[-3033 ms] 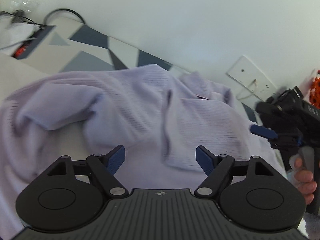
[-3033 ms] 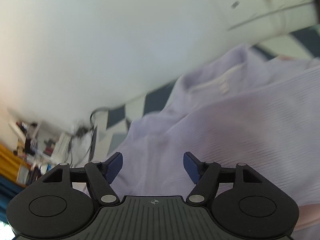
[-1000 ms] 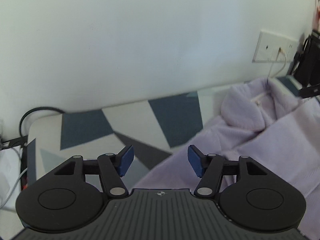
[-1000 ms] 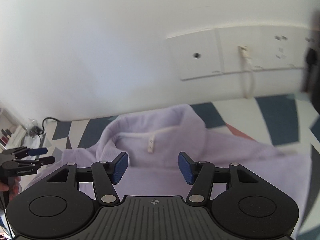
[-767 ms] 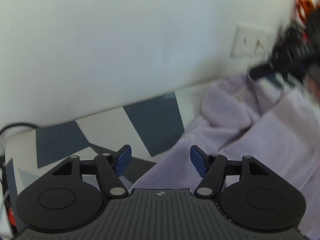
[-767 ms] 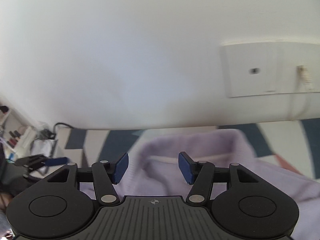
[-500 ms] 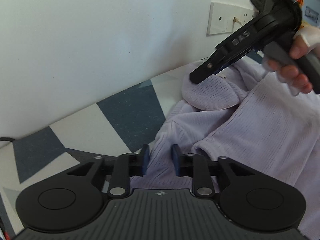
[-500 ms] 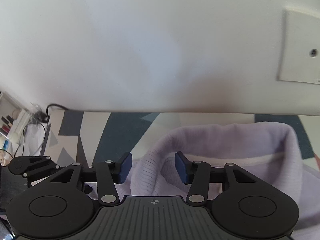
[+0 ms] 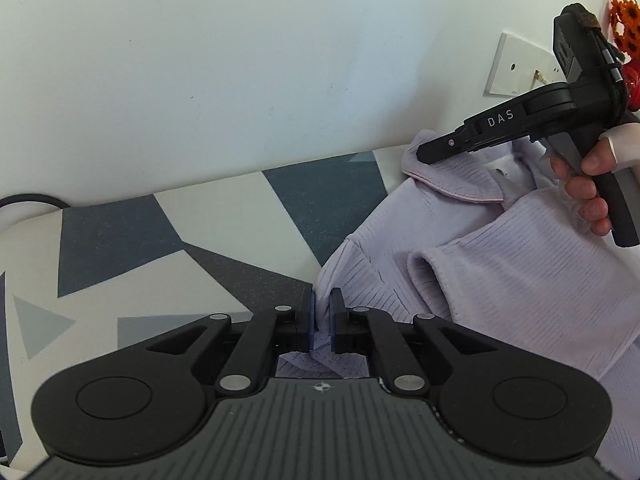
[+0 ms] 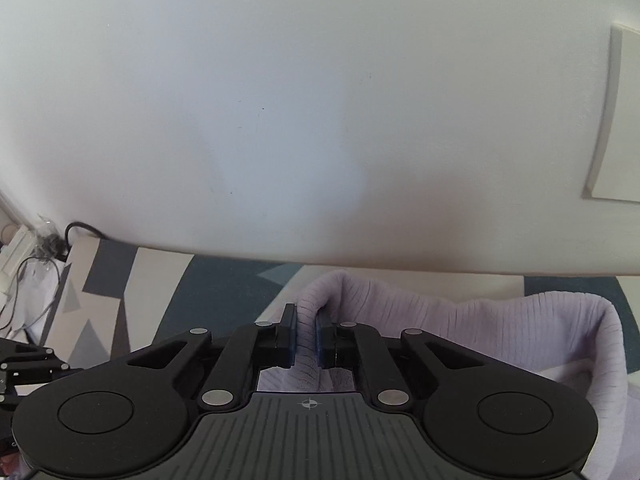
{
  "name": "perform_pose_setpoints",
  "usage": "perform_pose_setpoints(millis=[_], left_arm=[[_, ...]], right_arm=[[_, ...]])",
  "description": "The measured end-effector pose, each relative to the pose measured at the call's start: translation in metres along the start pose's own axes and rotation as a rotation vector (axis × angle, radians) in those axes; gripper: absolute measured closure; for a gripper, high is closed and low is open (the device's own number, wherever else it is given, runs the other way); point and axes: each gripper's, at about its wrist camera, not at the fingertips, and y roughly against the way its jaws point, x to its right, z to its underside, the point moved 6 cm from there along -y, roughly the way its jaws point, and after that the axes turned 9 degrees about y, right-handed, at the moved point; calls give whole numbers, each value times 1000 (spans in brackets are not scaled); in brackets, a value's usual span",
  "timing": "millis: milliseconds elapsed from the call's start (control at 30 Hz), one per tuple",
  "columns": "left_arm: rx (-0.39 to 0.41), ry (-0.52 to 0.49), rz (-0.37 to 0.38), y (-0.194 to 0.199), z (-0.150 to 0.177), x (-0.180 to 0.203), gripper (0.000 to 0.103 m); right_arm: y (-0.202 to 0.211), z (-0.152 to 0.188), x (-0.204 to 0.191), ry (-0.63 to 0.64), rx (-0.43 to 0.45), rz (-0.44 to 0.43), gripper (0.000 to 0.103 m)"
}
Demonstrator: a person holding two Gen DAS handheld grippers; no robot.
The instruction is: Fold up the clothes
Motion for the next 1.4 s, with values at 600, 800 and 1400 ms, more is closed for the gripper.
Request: perform_pose_setpoints(millis=[600, 800, 1400], left_arm=[[173, 422, -170, 164, 84, -49, 39], [92, 500, -272, 216, 164, -38, 20], [-64, 593, -333, 182, 226, 18, 1]], right_arm=[[147, 67, 27, 27, 114, 266, 3], [205, 143, 48, -128, 72, 383, 1], [220, 249, 20, -159, -209, 552, 1]])
